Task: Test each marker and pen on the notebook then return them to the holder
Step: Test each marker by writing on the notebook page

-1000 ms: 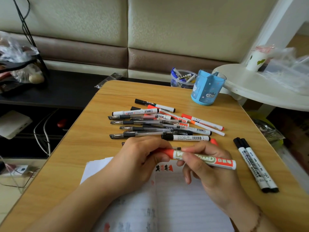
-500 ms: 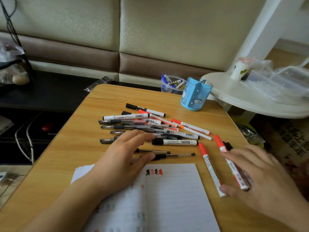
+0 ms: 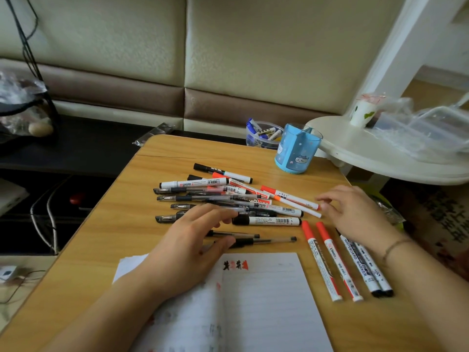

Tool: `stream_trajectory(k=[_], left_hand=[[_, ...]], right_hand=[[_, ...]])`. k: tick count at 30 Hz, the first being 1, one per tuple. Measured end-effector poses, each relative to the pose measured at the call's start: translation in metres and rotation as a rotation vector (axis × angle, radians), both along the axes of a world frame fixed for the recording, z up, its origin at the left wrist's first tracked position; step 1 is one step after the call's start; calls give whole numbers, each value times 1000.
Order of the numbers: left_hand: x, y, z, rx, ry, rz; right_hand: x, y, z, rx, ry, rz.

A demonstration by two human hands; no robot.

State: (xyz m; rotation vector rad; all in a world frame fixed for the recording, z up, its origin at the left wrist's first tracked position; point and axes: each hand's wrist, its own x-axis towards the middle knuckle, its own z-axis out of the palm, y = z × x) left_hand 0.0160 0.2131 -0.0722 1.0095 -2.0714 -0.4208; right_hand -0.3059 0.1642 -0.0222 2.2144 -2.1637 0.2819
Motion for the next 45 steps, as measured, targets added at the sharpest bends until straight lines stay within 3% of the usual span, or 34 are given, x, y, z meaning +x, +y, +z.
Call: stream_trajectory(k=[4, 8, 12, 15, 17, 20, 23, 28, 32, 40, 45], left_hand=[[1, -1, -1, 2, -3, 14], [1, -1, -1, -12, 6, 12], [-1, 1, 5, -85, 68, 57], [-1, 3, 11, -202, 41, 132], [-2, 5, 16, -283, -52, 190], [-4, 7, 18, -333, -148, 154], [-6, 9, 17, -215, -111, -18], [-7, 15, 16, -55, -75, -120], [-11, 16, 20, -21, -106, -186], [-9, 24, 32, -5, -73, -302], [-10, 25, 34, 103, -30, -365]], right_hand=[[5, -35, -2, 129, 36, -53], [10, -40, 0, 121, 93, -105], [18, -20, 12, -129, 43, -175], [45, 24, 23, -239, -71, 38], [71, 56, 24, -163, -255, 212], [95, 86, 22, -209, -721, 324], [110, 94, 11, -232, -1174, 318], [126, 93, -14, -79, -1476, 324], [130, 92, -26, 50, -1445, 394], [124, 95, -30, 61, -1405, 561], [121, 99, -28, 21, -1311, 614]])
